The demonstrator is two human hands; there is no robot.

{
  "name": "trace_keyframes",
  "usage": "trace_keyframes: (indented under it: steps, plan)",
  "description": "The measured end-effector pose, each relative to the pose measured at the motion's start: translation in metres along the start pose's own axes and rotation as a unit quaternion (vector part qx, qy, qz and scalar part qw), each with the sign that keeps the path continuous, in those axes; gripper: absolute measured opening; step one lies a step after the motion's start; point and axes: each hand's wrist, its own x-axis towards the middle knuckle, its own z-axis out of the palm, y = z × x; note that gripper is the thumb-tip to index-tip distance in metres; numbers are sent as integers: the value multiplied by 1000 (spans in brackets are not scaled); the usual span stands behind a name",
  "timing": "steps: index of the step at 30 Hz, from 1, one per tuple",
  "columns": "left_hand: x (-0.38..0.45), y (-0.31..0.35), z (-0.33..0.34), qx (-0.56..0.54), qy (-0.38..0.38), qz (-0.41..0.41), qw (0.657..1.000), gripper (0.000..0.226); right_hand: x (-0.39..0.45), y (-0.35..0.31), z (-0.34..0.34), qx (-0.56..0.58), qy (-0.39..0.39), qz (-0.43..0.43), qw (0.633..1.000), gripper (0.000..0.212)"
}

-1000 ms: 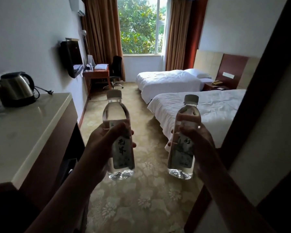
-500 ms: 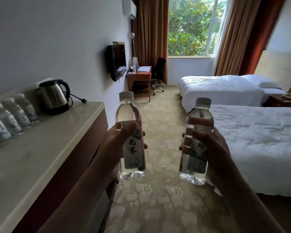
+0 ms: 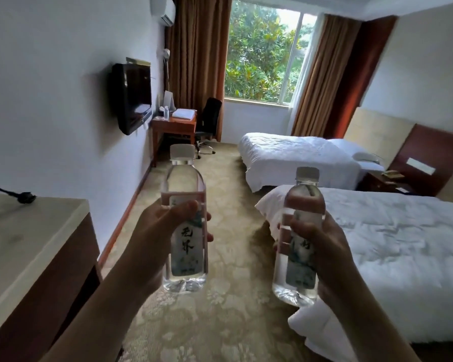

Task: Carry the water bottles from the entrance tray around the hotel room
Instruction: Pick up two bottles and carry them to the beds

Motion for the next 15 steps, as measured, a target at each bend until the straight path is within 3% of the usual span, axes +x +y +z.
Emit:
trace_keyframes:
  steps: [2, 5, 11, 15]
  plan:
    - [45, -14, 7, -13, -27, -21, 999, 57, 32, 11, -7, -14, 29, 9, 999, 55]
    - [104, -34, 20, -35, -56, -41, 997, 32, 75, 29, -19, 5, 60, 21, 998, 56]
    - [225, -80, 56, -21, -78, -58, 995, 36, 187, 74, -50, 29, 88, 21, 995, 43]
    - [304, -112, 82, -30, -59, -50, 997, 24, 276, 109, -76, 58, 87, 19, 994, 50]
